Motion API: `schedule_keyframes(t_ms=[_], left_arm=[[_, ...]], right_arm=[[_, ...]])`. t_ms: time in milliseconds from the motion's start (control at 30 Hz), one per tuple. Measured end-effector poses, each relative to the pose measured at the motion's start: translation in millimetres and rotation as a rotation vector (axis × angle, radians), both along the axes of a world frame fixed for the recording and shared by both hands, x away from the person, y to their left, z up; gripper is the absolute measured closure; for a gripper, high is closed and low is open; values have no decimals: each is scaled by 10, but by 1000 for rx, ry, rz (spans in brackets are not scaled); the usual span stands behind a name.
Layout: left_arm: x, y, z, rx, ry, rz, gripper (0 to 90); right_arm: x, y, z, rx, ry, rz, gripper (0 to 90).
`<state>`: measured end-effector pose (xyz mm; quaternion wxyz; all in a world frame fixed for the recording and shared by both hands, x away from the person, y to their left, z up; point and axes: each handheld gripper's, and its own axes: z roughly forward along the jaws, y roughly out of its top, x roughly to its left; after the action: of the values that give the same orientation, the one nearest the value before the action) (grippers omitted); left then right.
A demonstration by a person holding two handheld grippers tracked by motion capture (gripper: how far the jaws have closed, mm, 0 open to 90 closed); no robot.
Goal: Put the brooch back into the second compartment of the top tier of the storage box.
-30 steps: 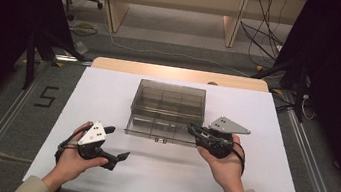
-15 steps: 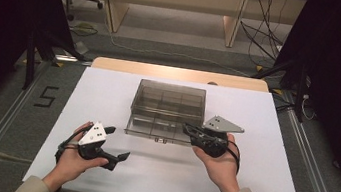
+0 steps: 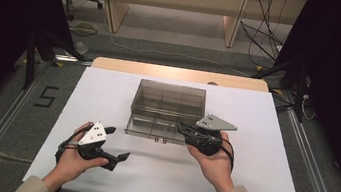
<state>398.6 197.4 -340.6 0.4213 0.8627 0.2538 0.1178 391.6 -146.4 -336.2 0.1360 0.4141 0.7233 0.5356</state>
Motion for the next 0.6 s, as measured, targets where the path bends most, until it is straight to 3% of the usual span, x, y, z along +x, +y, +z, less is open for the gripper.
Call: schedule_keyframes(t_ms=[600], left_arm=[[-2, -3, -3, -3, 1, 1, 0]], right_arm=[[85, 217, -12, -2, 7, 34, 800]])
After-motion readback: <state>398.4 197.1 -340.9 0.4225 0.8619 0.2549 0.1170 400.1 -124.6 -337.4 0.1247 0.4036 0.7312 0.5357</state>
